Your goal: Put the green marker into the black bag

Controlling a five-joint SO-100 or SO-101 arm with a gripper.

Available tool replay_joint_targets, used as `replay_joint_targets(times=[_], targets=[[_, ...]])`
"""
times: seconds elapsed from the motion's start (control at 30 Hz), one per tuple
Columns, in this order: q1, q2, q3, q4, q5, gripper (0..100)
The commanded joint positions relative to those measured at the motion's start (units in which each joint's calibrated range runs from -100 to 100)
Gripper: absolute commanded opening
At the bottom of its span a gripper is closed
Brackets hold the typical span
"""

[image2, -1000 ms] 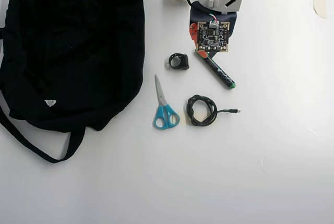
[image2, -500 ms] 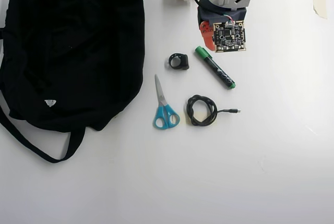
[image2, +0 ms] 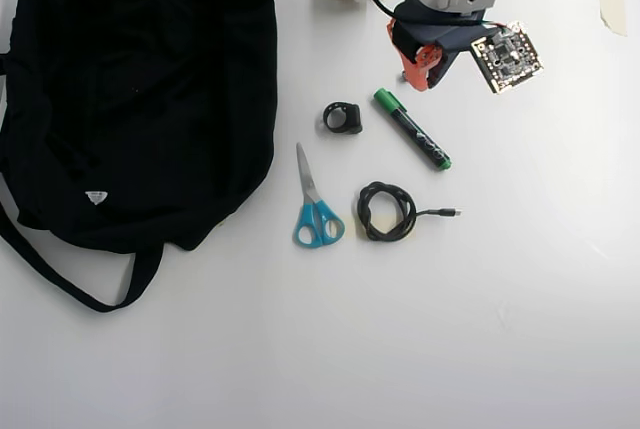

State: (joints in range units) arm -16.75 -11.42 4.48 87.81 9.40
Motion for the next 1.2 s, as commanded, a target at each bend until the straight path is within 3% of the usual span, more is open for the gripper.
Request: replay_joint_targets(times=[0.0, 0.37, 0.6, 0.8, 1.17], targets=[[-0.2, -2.3, -0.3, 0.5, 3.2, 2], [-1.9, -1.3, 9.2, -1.1, 4.5, 2], [-1.8, -1.2, 13.2, -8.3, -0.1, 2], [-2.4, -1.2, 18.8, -18.2, -0.3, 3], [-2.4, -1.1, 25.3, -25.1, -0.4, 24]])
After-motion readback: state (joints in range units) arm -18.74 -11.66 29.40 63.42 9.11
